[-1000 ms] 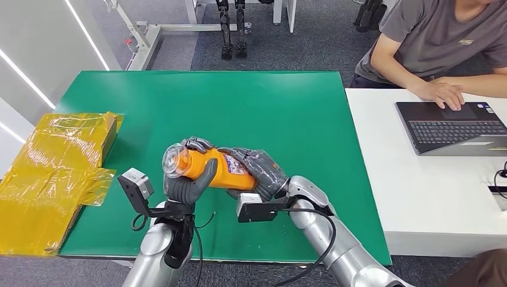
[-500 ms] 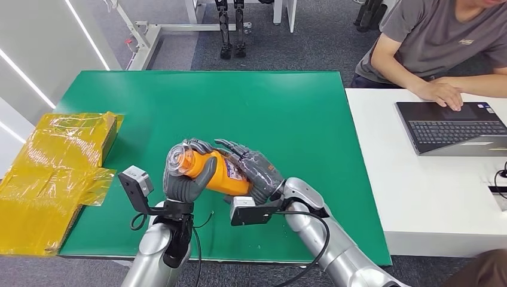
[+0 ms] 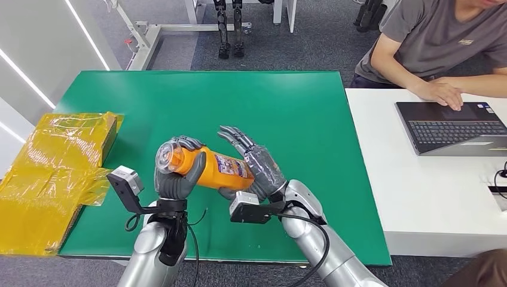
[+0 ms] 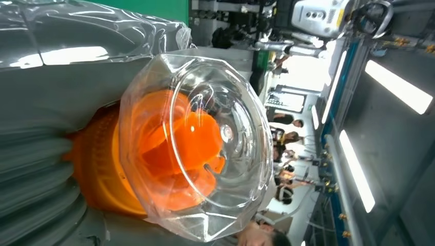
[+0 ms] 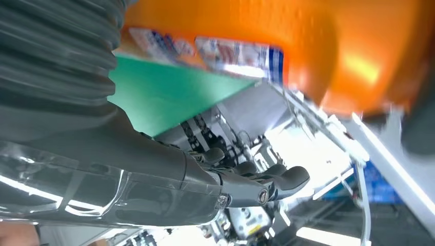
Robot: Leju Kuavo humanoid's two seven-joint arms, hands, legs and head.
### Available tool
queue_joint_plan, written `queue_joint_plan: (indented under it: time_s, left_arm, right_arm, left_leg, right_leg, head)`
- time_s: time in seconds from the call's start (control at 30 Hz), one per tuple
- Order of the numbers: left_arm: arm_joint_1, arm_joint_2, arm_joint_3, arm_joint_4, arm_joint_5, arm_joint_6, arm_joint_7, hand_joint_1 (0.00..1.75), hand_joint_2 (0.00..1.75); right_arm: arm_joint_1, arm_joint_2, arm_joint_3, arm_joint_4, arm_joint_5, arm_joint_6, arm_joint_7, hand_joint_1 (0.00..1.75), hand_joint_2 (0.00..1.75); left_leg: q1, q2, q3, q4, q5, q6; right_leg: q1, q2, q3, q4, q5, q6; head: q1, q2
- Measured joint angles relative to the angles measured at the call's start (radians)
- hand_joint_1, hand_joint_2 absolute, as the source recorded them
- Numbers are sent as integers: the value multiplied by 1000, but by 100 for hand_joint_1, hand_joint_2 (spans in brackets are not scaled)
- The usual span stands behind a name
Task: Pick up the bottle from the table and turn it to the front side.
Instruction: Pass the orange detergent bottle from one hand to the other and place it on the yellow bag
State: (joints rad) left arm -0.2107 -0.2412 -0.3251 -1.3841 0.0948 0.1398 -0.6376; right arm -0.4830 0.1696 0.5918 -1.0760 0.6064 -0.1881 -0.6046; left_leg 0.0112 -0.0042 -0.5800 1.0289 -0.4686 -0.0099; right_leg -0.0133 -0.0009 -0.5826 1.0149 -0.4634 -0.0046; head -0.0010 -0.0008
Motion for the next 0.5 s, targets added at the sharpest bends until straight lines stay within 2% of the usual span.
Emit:
queue_joint_plan:
  time_s: [0.27,0.5]
  left_arm:
    - [10,13,23,-30,-13,29,-18,175,175]
    - [11,46,75,-114,-98,101,-21,175,175]
  right_arm:
    - [44,0,-23,-101,-58,-42,-3,0,175]
    - [147,-4,-38,-272,-160,-102,-22,0,175]
  left_leg:
    - [0,0,0,0,0,0]
    - [0,0,0,0,0,0]
  right_leg:
    - [0,0,0,0,0,0]
    - [0,0,0,0,0,0]
  head:
    - [0,0]
    - [0,0]
